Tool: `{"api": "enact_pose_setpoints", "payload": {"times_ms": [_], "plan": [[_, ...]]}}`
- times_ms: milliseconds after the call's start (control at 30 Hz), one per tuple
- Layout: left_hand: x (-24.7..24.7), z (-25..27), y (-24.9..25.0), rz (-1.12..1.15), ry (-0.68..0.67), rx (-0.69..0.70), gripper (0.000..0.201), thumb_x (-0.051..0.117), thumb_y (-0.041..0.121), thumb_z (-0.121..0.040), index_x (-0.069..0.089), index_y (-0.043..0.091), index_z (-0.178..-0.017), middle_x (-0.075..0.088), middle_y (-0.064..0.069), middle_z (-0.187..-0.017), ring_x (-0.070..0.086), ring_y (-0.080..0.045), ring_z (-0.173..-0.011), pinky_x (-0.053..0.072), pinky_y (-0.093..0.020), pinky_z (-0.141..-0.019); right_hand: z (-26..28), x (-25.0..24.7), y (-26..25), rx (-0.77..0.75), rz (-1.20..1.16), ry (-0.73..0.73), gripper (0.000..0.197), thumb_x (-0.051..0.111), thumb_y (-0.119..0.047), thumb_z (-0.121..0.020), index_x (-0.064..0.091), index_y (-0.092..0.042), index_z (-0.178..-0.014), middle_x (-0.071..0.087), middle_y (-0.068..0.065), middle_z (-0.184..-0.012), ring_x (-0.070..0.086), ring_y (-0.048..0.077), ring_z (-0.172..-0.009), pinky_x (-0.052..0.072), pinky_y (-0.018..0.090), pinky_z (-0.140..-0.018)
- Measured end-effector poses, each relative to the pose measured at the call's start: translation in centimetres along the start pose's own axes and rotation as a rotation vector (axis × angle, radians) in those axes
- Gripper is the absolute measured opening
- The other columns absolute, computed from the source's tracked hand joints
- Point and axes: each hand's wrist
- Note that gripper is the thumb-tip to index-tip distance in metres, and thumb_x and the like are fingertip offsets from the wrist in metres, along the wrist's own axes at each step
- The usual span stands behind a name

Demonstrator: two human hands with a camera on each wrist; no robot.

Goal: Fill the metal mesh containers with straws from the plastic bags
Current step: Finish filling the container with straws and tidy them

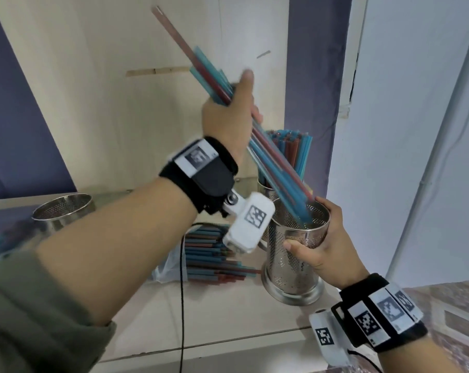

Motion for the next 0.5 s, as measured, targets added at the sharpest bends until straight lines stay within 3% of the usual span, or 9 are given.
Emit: {"api": "enact_pose_setpoints", "payload": {"times_ms": [167,267,367,433,500], "plan": [[1.1,2.5,-5.9,-0.276,-0.197,-0.079,0.034,0.062,0.040,-0.092,0.062,0.016,-0.068,0.060,0.010,-0.056,0.057,0.002,-0.049,0.047,-0.012,-0.058,0.1,-0.1,0.3,-0.037,-0.021,-0.005,0.100,0.091,-0.036,-0.056,0.030,-0.027,-0.135,0.058,-0.014,-0.122,0.059,-0.004,-0.112,0.045,0.008,-0.088],[1.0,3.4,-7.9,-0.414,-0.387,-0.129,0.028,0.062,0.037,-0.093,0.066,0.015,-0.076,0.066,0.010,-0.072,0.059,0.008,-0.058,0.043,-0.003,-0.056,0.1,0.0,0.3,-0.044,-0.051,-0.014,0.100,0.093,-0.032,-0.058,0.029,-0.024,-0.135,0.058,-0.010,-0.123,0.059,-0.003,-0.113,0.045,0.008,-0.088],[0.8,3.1,-8.9,-0.496,-0.459,-0.205,0.022,0.063,0.042,-0.091,0.067,0.024,-0.079,0.070,0.007,-0.081,0.066,-0.006,-0.077,0.050,-0.019,-0.071,0.1,0.0,0.3,-0.042,-0.055,-0.020,0.098,0.089,-0.043,-0.055,0.030,-0.032,-0.133,0.056,-0.008,-0.127,0.058,0.001,-0.116,0.048,0.012,-0.090],[0.6,2.7,-9.4,-0.575,-0.512,-0.247,0.027,0.064,0.050,-0.087,0.069,0.024,-0.082,0.071,0.009,-0.082,0.067,-0.009,-0.080,0.051,-0.024,-0.076,0.1,0.0,0.2,-0.048,-0.056,-0.025,0.094,0.090,-0.039,-0.056,0.031,-0.040,-0.129,0.056,-0.008,-0.128,0.058,0.001,-0.117,0.048,0.012,-0.091],[0.6,2.5,-9.7,-0.615,-0.601,-0.281,0.036,0.066,0.058,-0.081,0.071,0.025,-0.096,0.073,0.008,-0.093,0.069,-0.012,-0.088,0.055,-0.031,-0.086,0.1,0.0,0.2,-0.059,-0.070,-0.025,0.092,0.090,-0.038,-0.056,0.032,-0.043,-0.127,0.057,-0.009,-0.128,0.058,0.002,-0.117,0.048,0.013,-0.091]]}}
Point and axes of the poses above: each hand's wrist, its own z-axis away from the middle knuckle, its own x-axis out of the palm, y = z × x
